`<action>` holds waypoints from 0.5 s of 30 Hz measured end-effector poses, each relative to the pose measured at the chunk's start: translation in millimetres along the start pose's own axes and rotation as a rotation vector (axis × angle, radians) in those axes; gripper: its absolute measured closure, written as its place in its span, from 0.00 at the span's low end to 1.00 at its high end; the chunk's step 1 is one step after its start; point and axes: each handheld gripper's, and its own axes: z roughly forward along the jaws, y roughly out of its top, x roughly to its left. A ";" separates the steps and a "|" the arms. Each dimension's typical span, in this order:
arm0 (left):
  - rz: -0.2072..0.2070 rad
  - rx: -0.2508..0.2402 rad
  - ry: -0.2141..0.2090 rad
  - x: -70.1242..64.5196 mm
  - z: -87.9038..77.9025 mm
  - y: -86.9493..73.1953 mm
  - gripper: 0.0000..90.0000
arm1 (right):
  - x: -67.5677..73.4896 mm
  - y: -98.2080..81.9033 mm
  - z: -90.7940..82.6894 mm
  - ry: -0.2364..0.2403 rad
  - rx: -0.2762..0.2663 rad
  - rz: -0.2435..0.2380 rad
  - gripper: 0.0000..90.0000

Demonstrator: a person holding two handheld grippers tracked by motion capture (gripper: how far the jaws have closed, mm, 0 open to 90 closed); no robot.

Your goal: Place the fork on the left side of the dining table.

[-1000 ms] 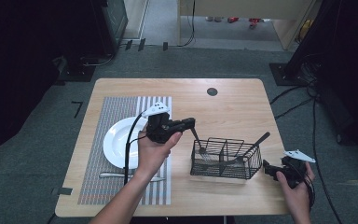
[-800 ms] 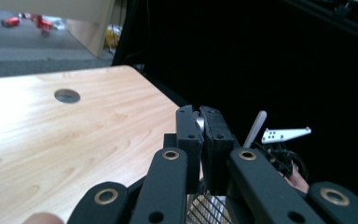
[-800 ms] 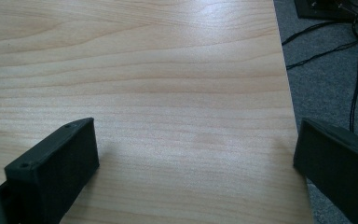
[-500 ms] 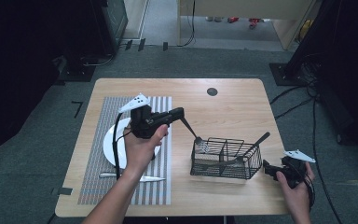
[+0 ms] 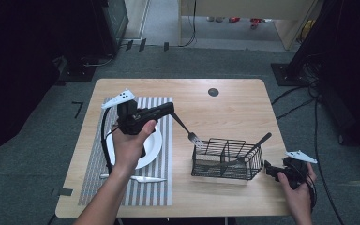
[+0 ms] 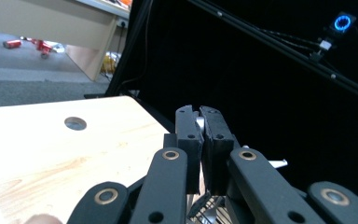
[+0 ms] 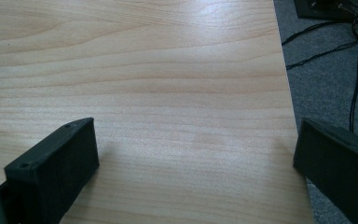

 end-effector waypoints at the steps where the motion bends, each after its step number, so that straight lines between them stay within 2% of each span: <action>1: -0.006 -0.003 0.003 1.7 -1.4 0.6 0.98 | -0.1 0.0 0.0 0.000 -0.001 -0.001 0.00; 11: -0.063 0.008 -0.034 15.3 -8.7 3.4 0.98 | -0.1 0.0 0.0 -0.001 -0.001 -0.001 0.00; 15: -0.086 -0.012 -0.043 19.6 -13.4 6.3 0.98 | -0.2 0.1 0.2 -0.001 -0.001 -0.001 0.00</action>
